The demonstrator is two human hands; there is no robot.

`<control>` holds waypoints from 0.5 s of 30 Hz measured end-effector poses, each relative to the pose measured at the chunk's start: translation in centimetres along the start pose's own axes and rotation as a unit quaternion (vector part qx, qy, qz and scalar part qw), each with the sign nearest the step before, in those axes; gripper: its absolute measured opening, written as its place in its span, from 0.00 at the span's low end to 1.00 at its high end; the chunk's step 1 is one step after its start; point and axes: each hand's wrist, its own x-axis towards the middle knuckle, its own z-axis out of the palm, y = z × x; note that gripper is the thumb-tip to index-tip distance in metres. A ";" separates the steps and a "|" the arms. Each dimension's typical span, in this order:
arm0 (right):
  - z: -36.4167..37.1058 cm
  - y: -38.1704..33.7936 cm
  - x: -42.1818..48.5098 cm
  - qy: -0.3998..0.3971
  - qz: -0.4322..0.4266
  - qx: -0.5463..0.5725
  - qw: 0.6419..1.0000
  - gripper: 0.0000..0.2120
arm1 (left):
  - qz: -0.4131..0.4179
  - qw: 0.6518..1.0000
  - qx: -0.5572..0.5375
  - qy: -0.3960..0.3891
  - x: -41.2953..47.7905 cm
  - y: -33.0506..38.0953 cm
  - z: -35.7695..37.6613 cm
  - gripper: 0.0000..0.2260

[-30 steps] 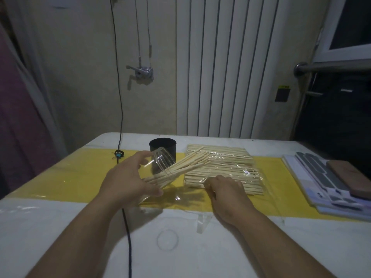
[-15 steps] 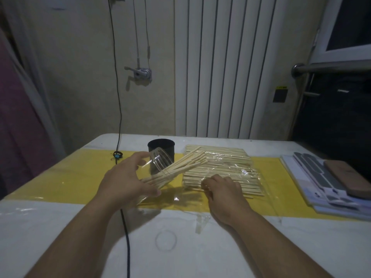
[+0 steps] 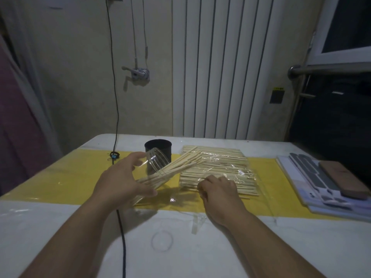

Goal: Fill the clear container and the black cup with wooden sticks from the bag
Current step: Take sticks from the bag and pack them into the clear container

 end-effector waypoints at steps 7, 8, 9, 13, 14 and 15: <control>-0.2 0.0 -0.1 -0.012 0.005 -0.006 1.000 0.12 | 0.002 1.000 0.007 0.002 0.0 0.0 0.0 0.44; -0.2 0.0 0.0 -0.011 0.006 -0.004 1.000 0.12 | 0.003 1.000 0.009 0.001 0.0 0.0 0.1 0.45; -0.2 0.0 0.0 -0.010 0.009 -0.002 1.000 0.12 | 0.004 1.000 0.009 0.000 0.0 0.0 0.1 0.45; -0.5 -0.1 0.0 -0.027 0.010 0.006 1.000 0.09 | 0.006 1.000 0.001 -0.003 -0.1 0.0 0.0 0.44; -0.6 -0.1 0.1 -0.028 0.008 0.017 0.999 0.09 | 0.005 1.000 -0.001 -0.005 -0.1 0.1 0.0 0.44; -0.7 -0.1 0.1 -0.027 0.006 0.033 0.999 0.09 | 0.003 1.000 -0.003 -0.006 -0.1 0.1 0.0 0.44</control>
